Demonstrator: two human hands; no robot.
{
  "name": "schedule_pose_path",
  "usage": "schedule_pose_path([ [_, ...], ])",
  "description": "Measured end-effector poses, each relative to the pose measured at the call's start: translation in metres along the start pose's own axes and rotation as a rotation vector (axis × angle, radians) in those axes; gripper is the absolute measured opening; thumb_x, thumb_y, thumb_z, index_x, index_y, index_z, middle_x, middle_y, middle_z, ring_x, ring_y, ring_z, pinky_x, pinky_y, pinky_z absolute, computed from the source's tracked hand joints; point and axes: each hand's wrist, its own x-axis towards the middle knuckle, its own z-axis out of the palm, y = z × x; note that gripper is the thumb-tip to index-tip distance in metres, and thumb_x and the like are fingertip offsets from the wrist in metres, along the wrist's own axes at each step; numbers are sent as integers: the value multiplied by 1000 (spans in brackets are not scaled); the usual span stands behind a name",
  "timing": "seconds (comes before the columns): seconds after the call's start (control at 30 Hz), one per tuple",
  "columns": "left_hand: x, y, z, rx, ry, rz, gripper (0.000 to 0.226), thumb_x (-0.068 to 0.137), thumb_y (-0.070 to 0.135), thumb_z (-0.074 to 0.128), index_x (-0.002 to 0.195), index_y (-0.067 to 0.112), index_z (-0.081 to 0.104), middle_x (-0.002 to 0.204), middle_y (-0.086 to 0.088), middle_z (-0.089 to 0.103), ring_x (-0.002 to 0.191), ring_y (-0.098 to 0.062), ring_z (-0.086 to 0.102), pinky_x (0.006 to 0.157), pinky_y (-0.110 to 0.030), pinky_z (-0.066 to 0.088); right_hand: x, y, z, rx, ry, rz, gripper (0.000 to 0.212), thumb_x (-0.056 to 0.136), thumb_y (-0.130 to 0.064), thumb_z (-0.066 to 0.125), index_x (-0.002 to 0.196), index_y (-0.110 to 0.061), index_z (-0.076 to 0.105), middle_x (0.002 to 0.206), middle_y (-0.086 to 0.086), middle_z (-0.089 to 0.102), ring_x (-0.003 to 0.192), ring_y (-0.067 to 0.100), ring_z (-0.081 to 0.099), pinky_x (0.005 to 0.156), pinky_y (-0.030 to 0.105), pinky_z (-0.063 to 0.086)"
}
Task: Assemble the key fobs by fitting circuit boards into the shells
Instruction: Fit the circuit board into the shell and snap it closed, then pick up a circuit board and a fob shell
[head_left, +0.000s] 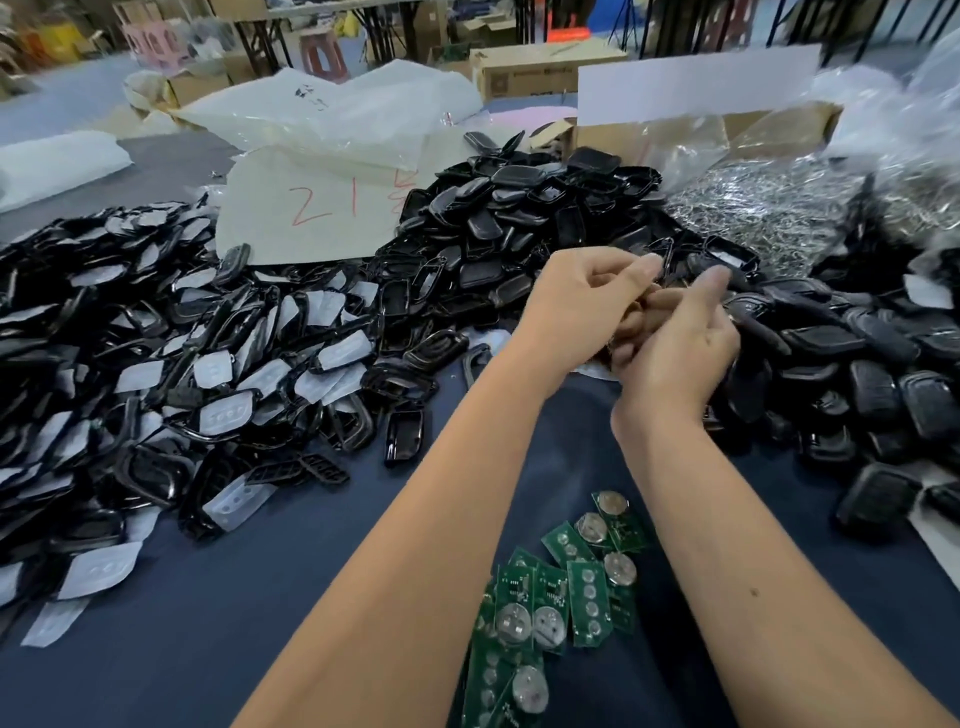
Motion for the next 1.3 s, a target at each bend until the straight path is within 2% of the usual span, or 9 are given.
schedule_pose_path([
  [0.23,-30,-21,-62,234,229,24,24,101,20,62,85,11,77,77,-4,76,75,-25,71,80,-52,61,-11,6,-1,-660,-746,-42,45,109,-33,50,72,-12,64,49,0,58,38,13,45,40,21,34],
  [0.37,-54,-31,-104,528,327,-10,20,97,28,68,81,19,75,73,5,74,73,-16,70,76,-39,58,-32,-2,6,-1205,-1444,-106,26,89,-39,80,71,-21,75,62,-8,68,54,5,57,56,25,47],
  [0.5,-79,-29,-140,865,264,-232,20,82,41,84,80,26,71,77,7,68,72,-10,65,68,-27,47,-59,-25,20,-1420,-1798,0,25,72,-47,92,76,-28,77,61,-18,65,55,-2,55,53,16,43],
  [0.6,-88,-19,-146,872,149,-404,36,72,39,93,92,24,66,91,-3,70,65,-20,72,68,-35,60,-86,-31,30,-1611,-1903,-74,37,66,-53,93,73,-22,74,55,-16,62,51,1,56,49,18,43],
  [0.77,-88,-13,-135,1084,51,-366,48,74,36,92,114,28,67,96,5,57,97,-24,63,87,-39,54,-129,-28,39,-1726,-1971,-281,54,67,-51,94,70,-24,47,71,-10,53,62,9,50,58,33,49],
  [0.87,-90,-17,-142,987,46,-365,39,76,24,92,109,28,70,90,9,54,94,-20,63,83,-35,55,-129,-26,43,-1654,-2056,-179,38,75,-37,93,67,-24,59,64,-11,59,58,7,54,59,28,50],
  [0.97,-95,-28,-151,783,175,-309,19,78,19,89,88,29,77,86,6,65,77,-8,65,65,-13,50,-117,-24,48,-1515,-2103,-71,22,83,-29,87,71,-22,70,66,-9,68,59,6,58,60,24,48],
  [1.13,-104,-44,-161,364,389,-204,9,88,14,80,91,12,72,70,-10,65,57,-21,65,58,-43,62,-107,-10,45,-1277,-2124,34,15,88,-21,81,80,-19,69,74,-3,71,60,10,63,61,27,53],
  [1.3,-102,-46,-168,170,460,-174,17,93,12,76,92,9,59,73,-9,68,47,-20,60,54,-33,51,-100,3,37,-594,-2000,406,13,99,0,66,88,-5,60,106,19,75,89,29,75,58,34,62],
])
